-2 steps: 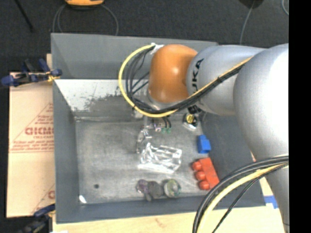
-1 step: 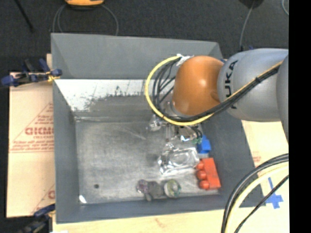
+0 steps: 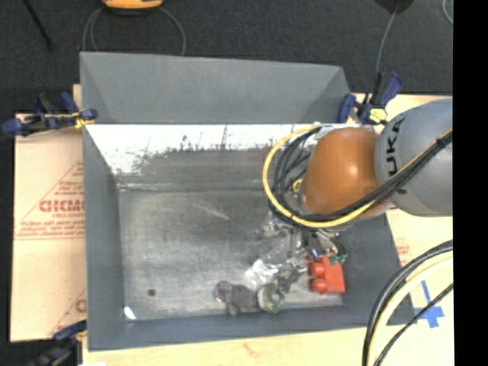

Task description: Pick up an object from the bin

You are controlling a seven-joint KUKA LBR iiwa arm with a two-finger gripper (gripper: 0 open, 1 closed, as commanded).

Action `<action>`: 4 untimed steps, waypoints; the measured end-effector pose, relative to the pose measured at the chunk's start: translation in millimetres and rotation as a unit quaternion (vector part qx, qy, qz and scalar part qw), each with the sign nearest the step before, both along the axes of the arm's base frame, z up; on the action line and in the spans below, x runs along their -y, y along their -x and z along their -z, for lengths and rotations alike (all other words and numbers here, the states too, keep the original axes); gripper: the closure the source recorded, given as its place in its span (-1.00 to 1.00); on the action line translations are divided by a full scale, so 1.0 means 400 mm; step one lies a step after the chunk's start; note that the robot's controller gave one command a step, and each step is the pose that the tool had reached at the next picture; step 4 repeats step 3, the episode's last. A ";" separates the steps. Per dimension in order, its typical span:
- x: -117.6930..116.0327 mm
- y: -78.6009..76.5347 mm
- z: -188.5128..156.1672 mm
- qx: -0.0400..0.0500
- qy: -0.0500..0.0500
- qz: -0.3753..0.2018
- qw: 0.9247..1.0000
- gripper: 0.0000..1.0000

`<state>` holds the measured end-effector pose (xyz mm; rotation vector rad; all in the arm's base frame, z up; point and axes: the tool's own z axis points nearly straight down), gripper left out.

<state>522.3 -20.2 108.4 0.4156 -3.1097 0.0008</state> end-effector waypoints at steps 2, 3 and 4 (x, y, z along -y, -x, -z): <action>0.069 0.009 0.078 0.016 -0.003 -0.010 1.000 1.00; 0.092 -0.068 -0.287 0.006 0.000 -0.148 0.989 1.00; 0.092 -0.068 -0.287 0.006 0.000 -0.148 0.989 1.00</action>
Offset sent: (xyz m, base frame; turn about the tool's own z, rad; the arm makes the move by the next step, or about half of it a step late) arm -0.0117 -0.0303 -0.0383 -0.0220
